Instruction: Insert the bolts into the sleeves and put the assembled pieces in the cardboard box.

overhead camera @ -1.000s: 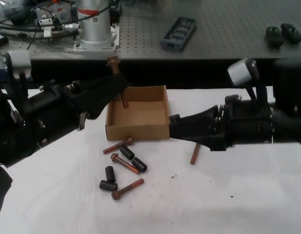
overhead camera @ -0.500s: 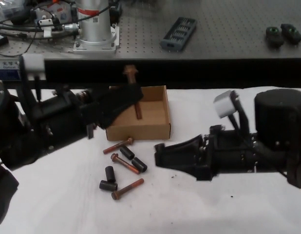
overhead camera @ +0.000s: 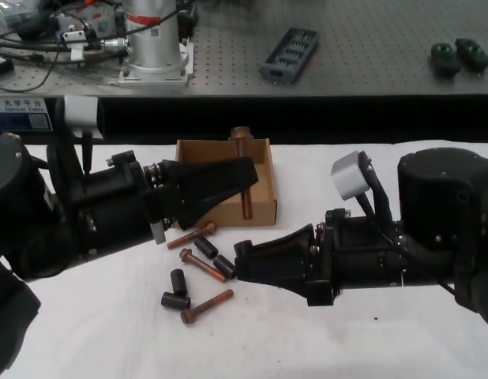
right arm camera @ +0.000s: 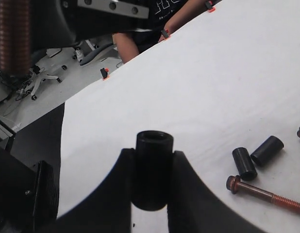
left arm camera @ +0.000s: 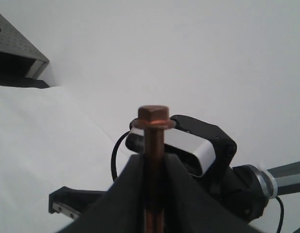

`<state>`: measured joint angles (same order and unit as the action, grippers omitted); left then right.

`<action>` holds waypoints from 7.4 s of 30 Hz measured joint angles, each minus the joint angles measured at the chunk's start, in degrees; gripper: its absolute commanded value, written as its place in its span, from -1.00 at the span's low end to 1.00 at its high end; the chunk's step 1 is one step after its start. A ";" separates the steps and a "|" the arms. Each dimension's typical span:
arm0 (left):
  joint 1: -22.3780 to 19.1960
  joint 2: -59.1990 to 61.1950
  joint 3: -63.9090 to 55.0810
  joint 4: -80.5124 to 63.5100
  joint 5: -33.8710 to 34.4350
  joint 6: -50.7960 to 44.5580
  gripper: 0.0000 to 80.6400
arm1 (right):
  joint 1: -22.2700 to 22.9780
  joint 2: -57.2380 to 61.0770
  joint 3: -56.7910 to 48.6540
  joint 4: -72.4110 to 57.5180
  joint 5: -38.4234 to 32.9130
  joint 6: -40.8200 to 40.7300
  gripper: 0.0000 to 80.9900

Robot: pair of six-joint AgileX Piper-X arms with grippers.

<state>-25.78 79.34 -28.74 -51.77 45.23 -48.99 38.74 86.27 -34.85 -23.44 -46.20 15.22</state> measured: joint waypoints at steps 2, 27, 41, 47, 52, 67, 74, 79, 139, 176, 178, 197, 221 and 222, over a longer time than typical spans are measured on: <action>0.00 0.00 0.00 1.27 0.00 0.20 -0.98 | 0.00 0.00 0.00 -0.36 -1.14 0.94 -0.99; -0.06 0.00 0.00 5.70 -7.91 10.09 -0.98 | 0.00 -0.18 0.00 -5.32 -4.70 3.58 -0.99; -0.06 0.00 0.00 5.70 -8.17 9.94 -0.98 | 0.00 -0.18 0.00 -7.27 -4.84 3.83 -0.99; -0.06 0.00 0.00 5.81 -6.75 8.92 -0.98 | -1.63 -0.18 0.00 -7.77 -5.20 4.43 -0.99; -0.06 0.00 0.00 5.70 -6.05 8.49 -0.98 | -2.19 -0.18 0.13 -8.89 -6.11 5.69 -0.99; -0.06 0.00 0.00 5.23 -6.06 7.70 -0.98 | -2.19 -0.18 0.13 -10.58 -7.98 8.35 -0.99; -0.06 0.00 -0.12 4.85 -2.96 7.60 -0.98 | -2.19 -0.18 0.13 -10.70 -10.07 9.38 -0.99; -0.06 0.00 -0.12 4.85 -2.02 7.60 -0.98 | -2.19 -0.18 0.13 -11.45 -10.86 9.76 -0.99; 14.95 -6.48 -0.63 15.87 -3.60 22.57 0.14 | -9.84 23.34 -30.96 1.87 2.03 8.60 -0.99; 9.42 -28.23 -0.87 54.65 -13.88 34.38 0.07 | -8.76 33.26 -57.11 47.51 25.17 13.72 -0.12; 5.20 -25.06 -2.73 54.22 -17.73 32.71 0.07 | -9.40 30.73 -57.11 52.69 28.18 6.19 -0.12; -1.89 13.63 -33.24 59.65 -22.35 30.81 -0.03 | -10.95 -13.09 -13.84 45.70 40.99 -3.66 -0.38; -13.15 38.18 -57.42 81.52 -34.10 38.69 -0.03 | -10.95 -28.51 2.83 49.30 41.70 -1.09 -0.32; -13.15 38.91 -58.18 81.75 -34.66 38.71 -0.03 | -10.95 -28.72 2.83 49.30 41.70 -1.09 -0.32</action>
<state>-38.92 118.25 -86.92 29.99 10.57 -10.28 27.79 57.55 -32.01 25.87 -4.50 14.13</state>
